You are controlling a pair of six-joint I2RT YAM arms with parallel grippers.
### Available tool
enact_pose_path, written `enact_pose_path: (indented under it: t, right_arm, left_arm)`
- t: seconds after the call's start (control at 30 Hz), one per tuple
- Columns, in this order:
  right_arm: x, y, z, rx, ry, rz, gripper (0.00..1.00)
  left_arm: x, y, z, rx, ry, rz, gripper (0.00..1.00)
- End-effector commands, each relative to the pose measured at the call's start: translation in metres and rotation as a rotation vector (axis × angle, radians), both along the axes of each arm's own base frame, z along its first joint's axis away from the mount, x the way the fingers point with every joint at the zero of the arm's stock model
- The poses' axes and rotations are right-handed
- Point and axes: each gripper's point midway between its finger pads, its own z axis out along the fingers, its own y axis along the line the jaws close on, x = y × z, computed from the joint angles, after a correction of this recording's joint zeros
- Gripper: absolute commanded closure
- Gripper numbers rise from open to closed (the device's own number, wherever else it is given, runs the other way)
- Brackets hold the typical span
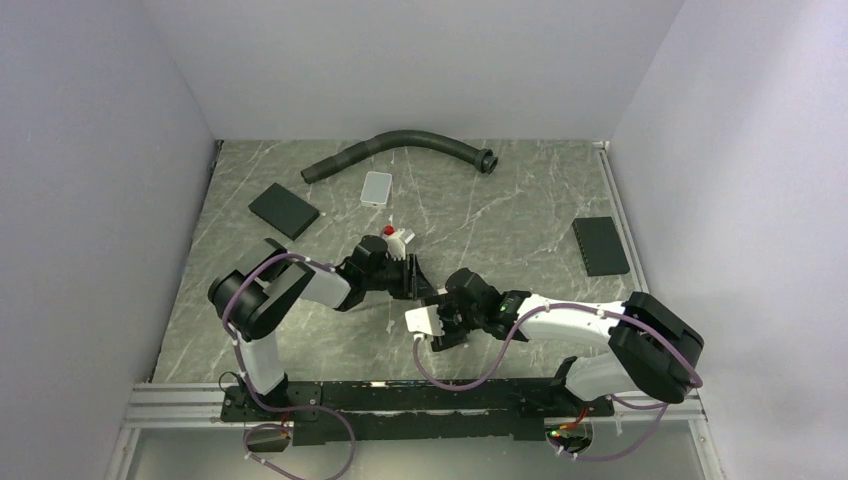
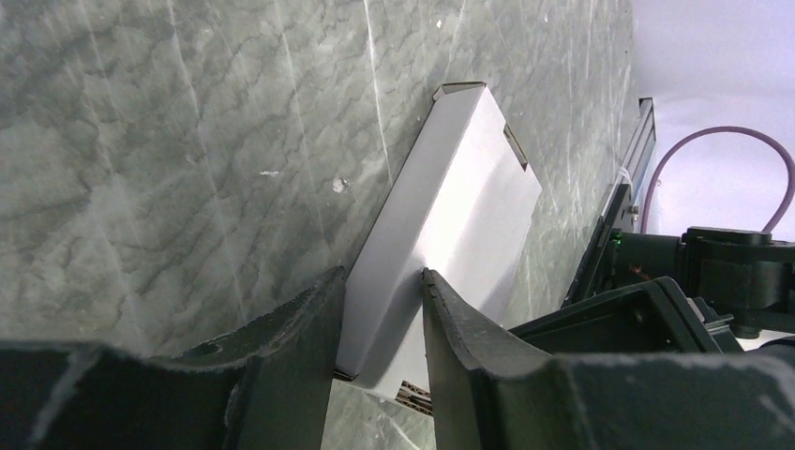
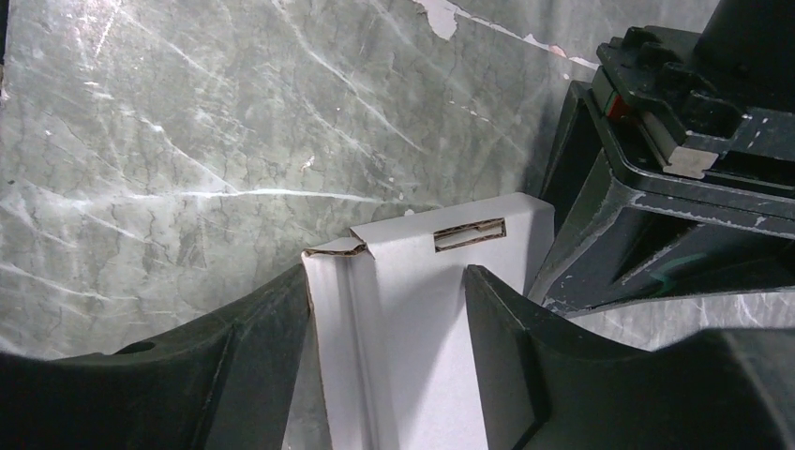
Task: Fold the paper box
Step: Close the paper box at the center of the board.
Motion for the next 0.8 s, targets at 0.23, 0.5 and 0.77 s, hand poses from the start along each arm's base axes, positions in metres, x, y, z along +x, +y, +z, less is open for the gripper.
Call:
enact_pose_path:
  t: [0.23, 0.5, 0.77]
  right_arm:
    - [0.003, 0.015, 0.001, -0.014, -0.069, 0.018, 0.33]
    - [0.009, 0.021, 0.003, 0.005, -0.065, -0.055, 0.50]
    - [0.010, 0.020, 0.001, -0.007, -0.051, -0.074, 0.50]
  left_arm:
    - [-0.051, 0.024, -0.060, 0.158, 0.230, -0.022, 0.57]
    - [-0.052, 0.024, -0.059, 0.144, 0.231, -0.013, 0.58]
    - [-0.056, 0.026, -0.061, 0.128, 0.242, -0.002, 0.58]
